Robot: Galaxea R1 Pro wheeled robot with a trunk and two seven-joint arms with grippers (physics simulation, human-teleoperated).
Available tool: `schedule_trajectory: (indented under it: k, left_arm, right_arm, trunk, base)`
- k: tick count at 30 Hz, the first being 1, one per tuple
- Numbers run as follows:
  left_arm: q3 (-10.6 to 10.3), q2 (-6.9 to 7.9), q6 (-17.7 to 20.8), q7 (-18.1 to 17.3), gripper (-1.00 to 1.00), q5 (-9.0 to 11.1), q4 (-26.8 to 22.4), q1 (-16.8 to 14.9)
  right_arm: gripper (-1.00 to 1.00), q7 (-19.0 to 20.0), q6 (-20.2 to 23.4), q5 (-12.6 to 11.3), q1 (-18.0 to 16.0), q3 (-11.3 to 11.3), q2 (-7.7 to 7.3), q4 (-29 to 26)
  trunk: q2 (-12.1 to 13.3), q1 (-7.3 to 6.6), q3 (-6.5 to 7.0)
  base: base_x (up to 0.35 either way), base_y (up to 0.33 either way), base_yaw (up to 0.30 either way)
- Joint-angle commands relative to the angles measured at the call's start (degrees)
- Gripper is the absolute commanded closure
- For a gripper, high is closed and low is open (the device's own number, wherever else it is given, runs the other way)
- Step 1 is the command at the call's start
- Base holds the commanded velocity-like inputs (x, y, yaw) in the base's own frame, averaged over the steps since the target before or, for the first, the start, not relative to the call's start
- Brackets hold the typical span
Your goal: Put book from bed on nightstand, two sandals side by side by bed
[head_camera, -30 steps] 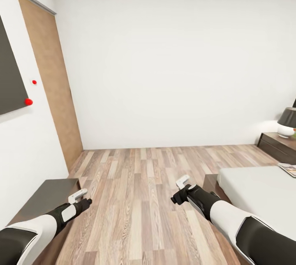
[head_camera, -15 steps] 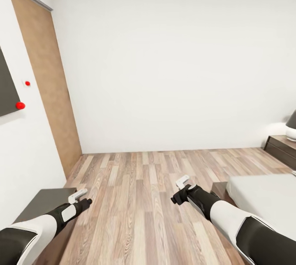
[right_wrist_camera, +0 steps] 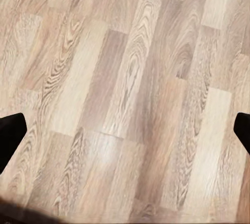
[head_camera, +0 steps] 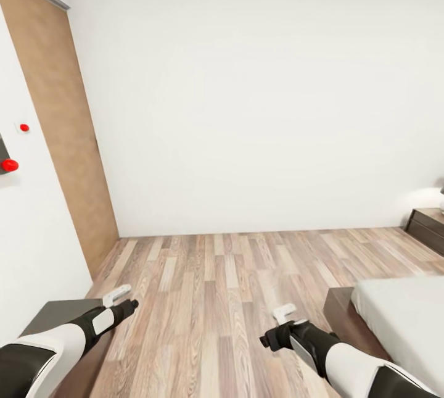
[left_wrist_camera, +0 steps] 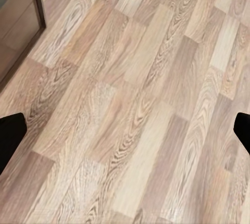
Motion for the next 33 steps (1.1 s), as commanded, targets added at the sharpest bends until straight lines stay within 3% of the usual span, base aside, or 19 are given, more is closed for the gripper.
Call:
schedule_trajectory:
  k: [1,7,11,14,19,21,33]
  left_arm:
    - [-0.49,-0.04,0.18,0.03,-1.0,0.44,0.05,0.17]
    - [-0.49,-0.95,0.18,0.03,-1.0,-0.72,0.05,1.49]
    - [-0.49,-2.11,0.18,0.07,-1.0,-3.47,0.05,1.93]
    - [-0.48,-2.57,0.18,0.1,-1.0,-6.0,0.05,2.05]
    - [-0.46,-2.76,0.21,0.11,-1.0,-7.31,0.05,2.1]
    - [-0.43,-2.86,0.25,0.12,-1.0,-7.99,0.05,2.13]
    - [-0.46,-3.1,0.27,0.12,-1.0,-8.29,0.05,2.15]
  right_arm:
    - [-1.0,0.11,-0.44,-1.12,0.33,0.16,-0.14,0.51]
    - [-1.0,0.13,-3.09,-5.64,1.86,0.24,-0.87,3.84]
    - [-1.0,0.16,-3.84,-8.02,3.88,0.26,-1.24,5.46]
    - [-1.0,0.19,-4.09,-8.77,5.61,0.27,-1.37,5.98]
    - [-1.0,0.21,-4.45,-9.13,7.98,0.27,-1.43,6.19]
    - [-1.0,0.29,-6.99,-9.48,10.82,0.21,-1.46,6.25]
    - [-1.0,0.06,-8.28,-9.77,11.91,0.06,-1.85,6.34]
  trunk:
    - [-0.03,0.06,-0.01]
    - [-0.03,0.06,-0.01]
    - [-0.03,0.06,-0.01]
    - [-0.03,0.06,-0.01]
    - [-0.03,0.06,-0.01]
    - [-0.03,0.06,-0.01]
    - [-0.03,0.06,-0.02]
  base:
    - [0.345,0.001,0.0]
    - [0.345,0.0,0.0]
    - [0.345,0.0,0.0]
    - [0.345,0.0,0.0]
    - [0.345,0.0,0.0]
    - [0.345,0.0,0.0]
    - [0.345,0.0,0.002]
